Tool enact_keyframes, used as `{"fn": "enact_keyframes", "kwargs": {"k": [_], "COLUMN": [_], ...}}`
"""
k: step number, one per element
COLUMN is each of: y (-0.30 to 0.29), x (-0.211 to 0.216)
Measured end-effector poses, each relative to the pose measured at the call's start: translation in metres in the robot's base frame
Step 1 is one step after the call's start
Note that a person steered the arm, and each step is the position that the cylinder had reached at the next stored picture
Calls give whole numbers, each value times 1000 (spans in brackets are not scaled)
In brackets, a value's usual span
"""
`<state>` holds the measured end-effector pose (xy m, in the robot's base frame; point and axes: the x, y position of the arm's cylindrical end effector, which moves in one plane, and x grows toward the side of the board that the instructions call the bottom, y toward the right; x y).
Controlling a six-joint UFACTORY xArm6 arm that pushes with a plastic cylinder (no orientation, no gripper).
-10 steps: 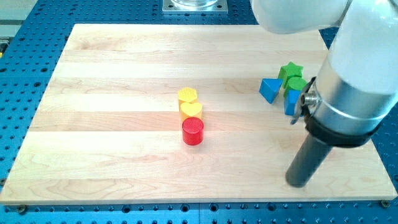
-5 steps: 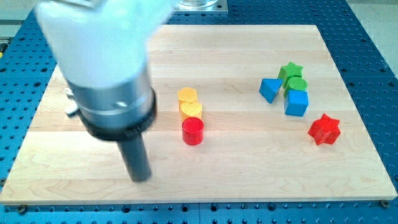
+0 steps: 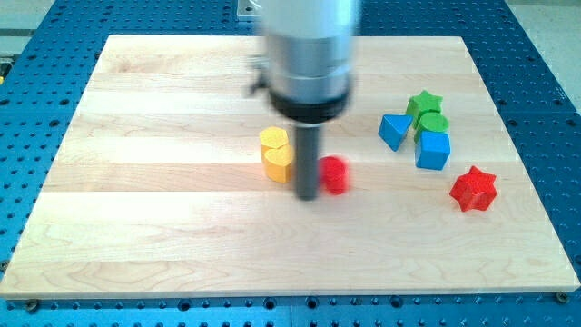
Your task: Place the yellow and red blocks in a diagonal line
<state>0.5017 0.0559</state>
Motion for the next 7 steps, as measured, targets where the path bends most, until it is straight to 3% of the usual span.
{"fn": "enact_keyframes", "kwargs": {"k": [1, 2, 3, 4, 5, 6, 7], "y": [72, -15, -74, -36, -48, -12, -54], "x": [-1, 20, 6, -43, -7, -27, -41]}}
